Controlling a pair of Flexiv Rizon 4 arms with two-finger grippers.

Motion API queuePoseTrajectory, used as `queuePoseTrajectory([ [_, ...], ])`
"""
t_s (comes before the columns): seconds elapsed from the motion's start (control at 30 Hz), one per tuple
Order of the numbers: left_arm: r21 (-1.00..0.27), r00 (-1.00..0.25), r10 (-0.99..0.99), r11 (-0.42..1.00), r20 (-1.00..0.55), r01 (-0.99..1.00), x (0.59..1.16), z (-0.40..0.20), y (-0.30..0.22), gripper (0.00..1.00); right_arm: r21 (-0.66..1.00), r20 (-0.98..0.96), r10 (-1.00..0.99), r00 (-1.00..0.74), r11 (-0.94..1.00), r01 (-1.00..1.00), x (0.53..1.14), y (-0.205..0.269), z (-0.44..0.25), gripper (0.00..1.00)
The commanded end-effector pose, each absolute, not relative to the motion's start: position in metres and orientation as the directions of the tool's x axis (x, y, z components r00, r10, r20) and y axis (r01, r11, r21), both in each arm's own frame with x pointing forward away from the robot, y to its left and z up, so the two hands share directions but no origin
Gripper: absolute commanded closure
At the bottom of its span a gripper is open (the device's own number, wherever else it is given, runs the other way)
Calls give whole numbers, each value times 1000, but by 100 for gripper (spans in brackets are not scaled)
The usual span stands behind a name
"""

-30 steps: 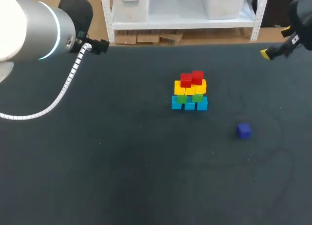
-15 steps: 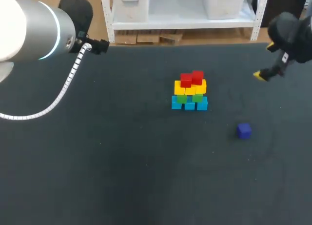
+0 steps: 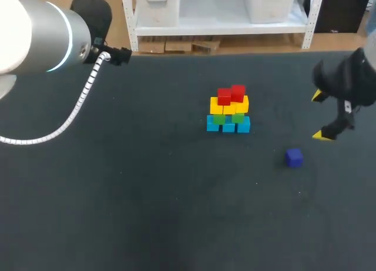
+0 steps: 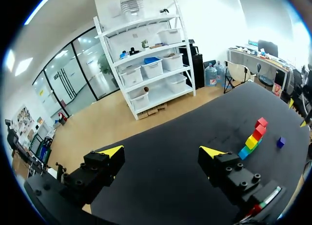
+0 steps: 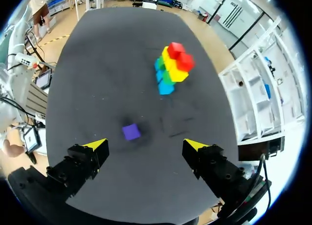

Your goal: Place the blue cubes, place green cubes on the blue cubes, place the yellow cubes on the green cubes, then place the red cubes on the yellow cubes, and place purple cube on the red cubes.

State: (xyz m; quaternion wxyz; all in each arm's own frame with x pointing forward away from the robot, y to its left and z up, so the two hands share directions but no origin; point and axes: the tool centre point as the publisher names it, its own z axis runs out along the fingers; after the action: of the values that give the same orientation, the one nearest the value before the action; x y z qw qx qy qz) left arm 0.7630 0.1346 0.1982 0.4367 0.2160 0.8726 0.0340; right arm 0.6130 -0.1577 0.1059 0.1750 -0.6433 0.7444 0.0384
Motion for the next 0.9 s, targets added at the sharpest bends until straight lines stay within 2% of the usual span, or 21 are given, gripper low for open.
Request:
queuePoseTrajectory([
  [0.03,245,-525,407,903,-747,352,764,199,136,0,-109,-292,-952,-92,129,-986,625,-144,80,0],
  [0.43,245,-525,407,903,-747,352,764,199,136,0,-42,-177,-984,0,7,-999,618,-123,33,0],
  [0.67,245,-525,407,903,-747,352,764,199,136,0,-3,-121,-992,26,-26,-1000,606,-127,21,0],
  [0.9,245,-525,407,903,-747,352,764,199,136,0,10,-105,-994,-29,28,-1000,604,-145,16,0],
])
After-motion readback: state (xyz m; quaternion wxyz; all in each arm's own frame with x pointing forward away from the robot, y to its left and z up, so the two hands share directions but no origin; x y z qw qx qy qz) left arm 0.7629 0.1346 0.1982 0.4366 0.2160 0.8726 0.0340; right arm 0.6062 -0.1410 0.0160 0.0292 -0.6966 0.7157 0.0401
